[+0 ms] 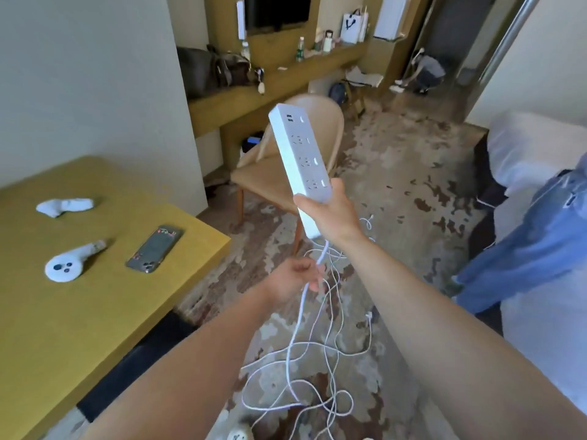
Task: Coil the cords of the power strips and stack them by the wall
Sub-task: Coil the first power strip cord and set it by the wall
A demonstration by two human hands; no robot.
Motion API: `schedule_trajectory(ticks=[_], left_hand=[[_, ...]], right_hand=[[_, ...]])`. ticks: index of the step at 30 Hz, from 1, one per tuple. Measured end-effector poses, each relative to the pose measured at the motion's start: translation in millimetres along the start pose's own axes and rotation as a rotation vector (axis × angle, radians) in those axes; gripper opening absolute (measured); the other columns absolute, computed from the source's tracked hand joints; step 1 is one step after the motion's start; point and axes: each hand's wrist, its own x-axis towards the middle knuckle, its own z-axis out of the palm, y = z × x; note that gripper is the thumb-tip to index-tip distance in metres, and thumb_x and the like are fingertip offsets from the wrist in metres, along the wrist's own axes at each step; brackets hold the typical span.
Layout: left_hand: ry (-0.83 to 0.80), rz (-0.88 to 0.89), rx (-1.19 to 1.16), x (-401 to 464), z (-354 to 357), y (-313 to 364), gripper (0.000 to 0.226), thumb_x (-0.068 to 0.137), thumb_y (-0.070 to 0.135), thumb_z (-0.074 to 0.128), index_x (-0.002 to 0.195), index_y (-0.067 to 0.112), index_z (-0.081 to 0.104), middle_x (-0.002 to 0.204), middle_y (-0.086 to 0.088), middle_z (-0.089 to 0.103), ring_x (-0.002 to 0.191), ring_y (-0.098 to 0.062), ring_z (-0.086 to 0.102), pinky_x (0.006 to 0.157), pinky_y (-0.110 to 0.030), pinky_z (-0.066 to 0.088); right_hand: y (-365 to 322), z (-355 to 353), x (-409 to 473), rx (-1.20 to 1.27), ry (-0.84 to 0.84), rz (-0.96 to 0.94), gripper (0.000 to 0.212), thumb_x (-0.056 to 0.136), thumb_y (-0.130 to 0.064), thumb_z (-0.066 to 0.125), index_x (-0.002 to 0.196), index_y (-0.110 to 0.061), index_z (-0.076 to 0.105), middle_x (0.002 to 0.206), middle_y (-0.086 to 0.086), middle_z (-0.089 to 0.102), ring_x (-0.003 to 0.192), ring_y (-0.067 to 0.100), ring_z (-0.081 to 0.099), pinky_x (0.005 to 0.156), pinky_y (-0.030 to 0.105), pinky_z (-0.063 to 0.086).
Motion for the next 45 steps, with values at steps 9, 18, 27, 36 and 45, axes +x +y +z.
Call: schedule_trajectory(ticks=[9, 18, 27, 36, 45], left_hand=[[0.171, -0.118, 0.03, 93, -116, -18, 0.035, 0.098, 0.019, 0.056, 0.066, 0.004, 0.052, 0.06, -0.01, 0.042, 0.05, -0.018, 0.034, 0.05, -0.027, 0.029], [0.659, 0.059, 0.049, 229, -197, 82, 0.038, 0.092, 0.04, 0.062, 0.064, 0.013, 0.064, 0.038, 0.016, 0.046, 0.037, 0.004, 0.043, 0.04, -0.008, 0.03], [0.578, -0.266, 0.263, 360, -210, 42, 0.023, 0.092, 0.03, 0.063, 0.074, 0.015, 0.067, 0.056, 0.008, 0.052, 0.054, -0.009, 0.044, 0.058, -0.027, 0.036], [0.957, -0.432, 0.301, 372, -290, 58, 0.037, 0.091, 0.041, 0.063, 0.059, 0.022, 0.065, 0.055, 0.005, 0.054, 0.052, -0.013, 0.046, 0.055, -0.027, 0.034], [1.175, -0.516, 0.182, 426, -385, 13, 0.033, 0.092, 0.04, 0.062, 0.072, 0.015, 0.07, 0.052, 0.005, 0.049, 0.045, -0.011, 0.041, 0.045, -0.025, 0.029]], right_hand=[[-32, -40, 142, -0.227, 0.199, -0.063, 0.068, 0.063, -0.065, 0.063, 0.118, -0.033, 0.037, 0.11, -0.005, 0.059, 0.092, 0.023, 0.059, 0.072, 0.036, 0.046], [-29, -14, 321, -0.493, 0.133, -0.332, 0.082, 0.063, -0.072, 0.058, 0.131, -0.031, 0.035, 0.123, -0.001, 0.054, 0.1, 0.028, 0.059, 0.068, 0.037, 0.036], [50, 9, 520, -0.489, -0.172, -0.453, 0.074, 0.062, -0.066, 0.062, 0.124, -0.033, 0.039, 0.11, -0.001, 0.05, 0.095, 0.03, 0.06, 0.072, 0.036, 0.04], [-32, 57, 653, -0.385, -0.27, -0.684, 0.073, 0.061, -0.064, 0.062, 0.121, -0.03, 0.037, 0.105, -0.007, 0.044, 0.083, 0.02, 0.049, 0.065, 0.034, 0.036], [-69, 206, 709, -0.637, -0.508, -1.026, 0.066, 0.063, -0.06, 0.065, 0.115, -0.036, 0.034, 0.101, -0.008, 0.038, 0.094, 0.023, 0.05, 0.063, 0.035, 0.033]])
